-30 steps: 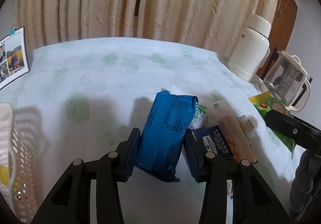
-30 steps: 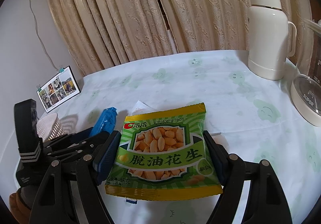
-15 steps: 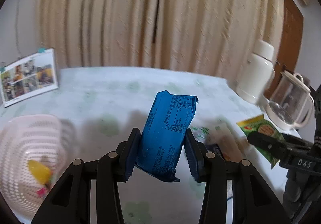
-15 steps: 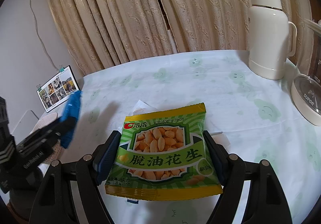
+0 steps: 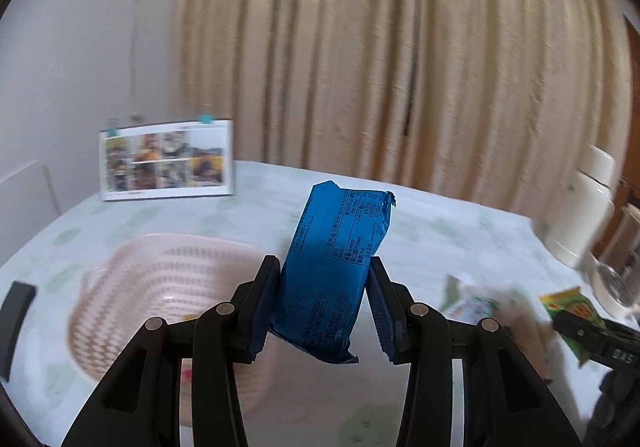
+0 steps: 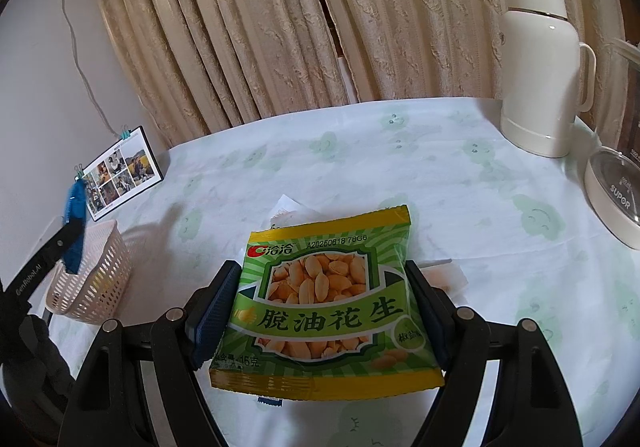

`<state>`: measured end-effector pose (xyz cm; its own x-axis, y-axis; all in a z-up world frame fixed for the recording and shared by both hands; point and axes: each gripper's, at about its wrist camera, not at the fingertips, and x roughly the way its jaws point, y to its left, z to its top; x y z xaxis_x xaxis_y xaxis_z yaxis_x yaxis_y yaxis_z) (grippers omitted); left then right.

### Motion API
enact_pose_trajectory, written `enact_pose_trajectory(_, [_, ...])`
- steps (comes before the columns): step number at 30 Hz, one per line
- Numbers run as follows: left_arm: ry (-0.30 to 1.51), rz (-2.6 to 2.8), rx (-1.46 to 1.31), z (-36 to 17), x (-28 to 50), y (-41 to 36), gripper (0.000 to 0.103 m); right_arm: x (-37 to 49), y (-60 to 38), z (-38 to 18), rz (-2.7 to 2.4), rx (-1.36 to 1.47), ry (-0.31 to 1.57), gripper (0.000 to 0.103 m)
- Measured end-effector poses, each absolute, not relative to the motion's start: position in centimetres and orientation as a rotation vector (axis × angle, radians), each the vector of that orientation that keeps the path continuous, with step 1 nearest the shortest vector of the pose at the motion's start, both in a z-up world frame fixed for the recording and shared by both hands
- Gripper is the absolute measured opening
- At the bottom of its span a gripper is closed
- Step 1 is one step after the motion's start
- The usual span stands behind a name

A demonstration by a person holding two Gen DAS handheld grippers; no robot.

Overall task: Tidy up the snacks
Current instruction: 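Lift the blue pack into the basket and open the left gripper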

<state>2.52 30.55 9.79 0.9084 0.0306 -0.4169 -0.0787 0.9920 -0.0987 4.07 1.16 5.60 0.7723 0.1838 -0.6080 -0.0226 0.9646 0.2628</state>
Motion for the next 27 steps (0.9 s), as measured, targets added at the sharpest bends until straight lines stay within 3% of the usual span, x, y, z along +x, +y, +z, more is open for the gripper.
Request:
enact_pose_trajectory(19, [0.439,0.260,-0.152,8.4,1.1,35.0,0.045,4.2,2.1,5.1,0.122,0.229,0.698,0.077])
enact_pose_trajectory(22, [0.439,0.297,-0.170,8.2,1.0,35.6,0.053,4.2,2.2,5.0,0.122,0.228,0.699,0.077])
enact_pose_trajectory(24, [0.429,0.312,-0.188,8.2,0.8,36.1,0.070,4.2,2.3,4.9,0.122,0.226,0.699,0.077])
enact_pose_trajectory(27, [0.416,0.326,-0.193,8.3,0.5,36.2,0.070,4.2,2.3,5.0,0.121,0.227,0.699,0.077])
